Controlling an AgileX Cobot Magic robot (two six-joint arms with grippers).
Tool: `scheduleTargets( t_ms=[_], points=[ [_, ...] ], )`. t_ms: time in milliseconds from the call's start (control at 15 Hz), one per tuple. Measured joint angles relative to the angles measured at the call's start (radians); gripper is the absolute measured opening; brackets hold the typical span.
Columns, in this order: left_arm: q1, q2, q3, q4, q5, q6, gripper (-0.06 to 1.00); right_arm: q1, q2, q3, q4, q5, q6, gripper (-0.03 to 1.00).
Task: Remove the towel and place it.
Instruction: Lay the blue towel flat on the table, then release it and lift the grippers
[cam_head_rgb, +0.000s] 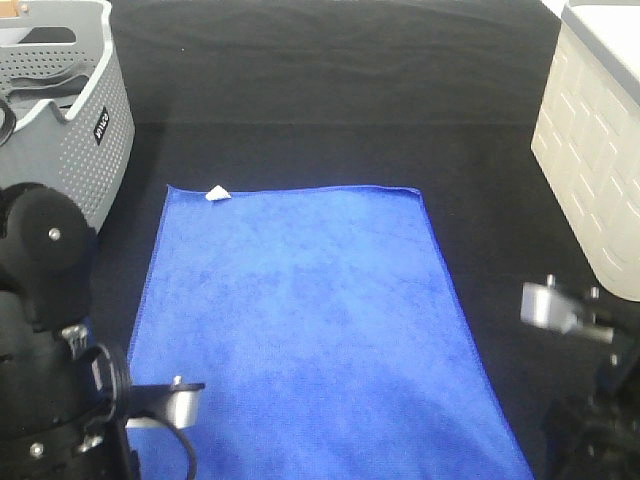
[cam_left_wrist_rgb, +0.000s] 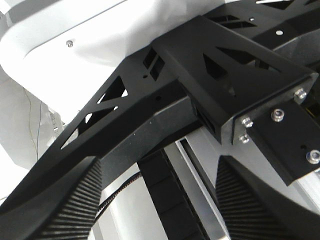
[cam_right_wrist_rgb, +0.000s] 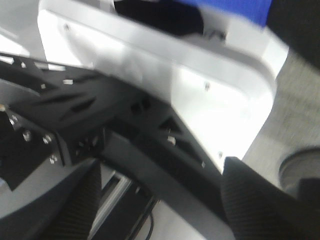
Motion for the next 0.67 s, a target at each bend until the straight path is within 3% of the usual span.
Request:
scheduleTargets(
  t_ms=[133,400,467,533,667],
  points=[
    [0.000,0.001,-0.075,0.031,0.029,-0.026,0.63,0.000,-0.055,-0.114,-0.064,0.002,0.000,0.69],
    [0.002,0.001,-0.268,0.281,0.047,-0.123,0.63,-0.045,-0.065,-0.305,-0.179,-0.068,0.065,0.69],
    [0.030,0.002,-0.358,0.366,0.048,-0.151,0.63,-0.124,-0.050,-0.389,-0.179,-0.083,0.070,0.69],
    [0.048,0.002,-0.384,0.391,0.046,-0.152,0.63,-0.153,-0.038,-0.424,-0.176,-0.084,0.063,0.69],
    [0.184,0.040,-0.553,0.465,0.044,-0.140,0.63,-0.231,0.070,-0.597,-0.136,-0.077,0.021,0.69]
  ],
)
